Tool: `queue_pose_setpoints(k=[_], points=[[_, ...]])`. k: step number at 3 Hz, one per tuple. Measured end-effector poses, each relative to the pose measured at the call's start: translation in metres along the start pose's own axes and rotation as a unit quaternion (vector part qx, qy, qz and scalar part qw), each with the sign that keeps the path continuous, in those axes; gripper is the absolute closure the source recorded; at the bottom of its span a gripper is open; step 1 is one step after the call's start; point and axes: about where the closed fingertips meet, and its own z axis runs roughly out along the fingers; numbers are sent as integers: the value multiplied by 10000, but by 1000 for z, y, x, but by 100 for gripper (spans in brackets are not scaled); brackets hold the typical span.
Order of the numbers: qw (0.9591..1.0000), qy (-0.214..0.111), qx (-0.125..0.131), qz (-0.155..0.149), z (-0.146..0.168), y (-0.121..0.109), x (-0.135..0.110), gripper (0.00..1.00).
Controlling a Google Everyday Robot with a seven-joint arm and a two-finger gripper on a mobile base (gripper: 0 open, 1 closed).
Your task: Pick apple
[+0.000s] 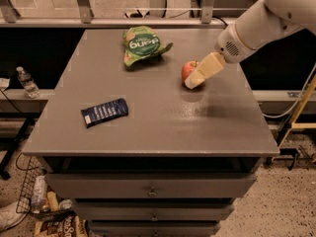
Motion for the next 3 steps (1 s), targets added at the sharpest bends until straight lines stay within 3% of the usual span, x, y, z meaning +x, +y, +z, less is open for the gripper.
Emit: queue_pose_setpoints(k=[2,3], points=[[9997,125,-198,-100,33,1,-8,0],[9993,164,-321,-89,47,4,-5,19]])
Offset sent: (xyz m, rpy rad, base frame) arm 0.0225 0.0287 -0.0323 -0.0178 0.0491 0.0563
